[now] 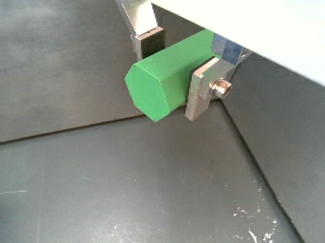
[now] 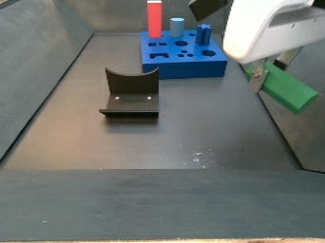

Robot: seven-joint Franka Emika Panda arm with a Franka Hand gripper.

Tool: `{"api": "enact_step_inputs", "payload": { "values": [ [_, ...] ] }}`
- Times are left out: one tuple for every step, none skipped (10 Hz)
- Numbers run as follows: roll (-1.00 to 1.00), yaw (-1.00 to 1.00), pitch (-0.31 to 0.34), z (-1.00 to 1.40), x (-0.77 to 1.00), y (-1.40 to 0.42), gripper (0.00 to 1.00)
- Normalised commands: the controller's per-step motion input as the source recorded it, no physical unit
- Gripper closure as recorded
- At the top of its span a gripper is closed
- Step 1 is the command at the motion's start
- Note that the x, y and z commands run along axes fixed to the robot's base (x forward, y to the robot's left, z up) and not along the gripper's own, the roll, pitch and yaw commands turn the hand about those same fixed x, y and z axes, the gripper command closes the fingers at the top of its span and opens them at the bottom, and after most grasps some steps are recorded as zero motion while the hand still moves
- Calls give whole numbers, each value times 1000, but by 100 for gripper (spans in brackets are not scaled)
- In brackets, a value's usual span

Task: Pick up the hexagon object. Move up. Place the hexagon object on the fixture. Regrasp the hexagon object. Move to above the board. Insert the hexagon object.
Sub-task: Place the hexagon object on the fixture.

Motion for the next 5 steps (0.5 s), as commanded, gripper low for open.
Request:
{"api": "enact_step_inputs", "payload": {
  "values": [
    [155, 36, 93, 909, -42, -1, 100],
    [148, 35, 89, 828, -38, 2, 100],
    [131, 31, 84, 710, -34, 6, 100],
    [127, 30, 83, 647, -31, 9, 100],
    [115, 27, 83, 514, -25, 6, 100]
  ]
}}
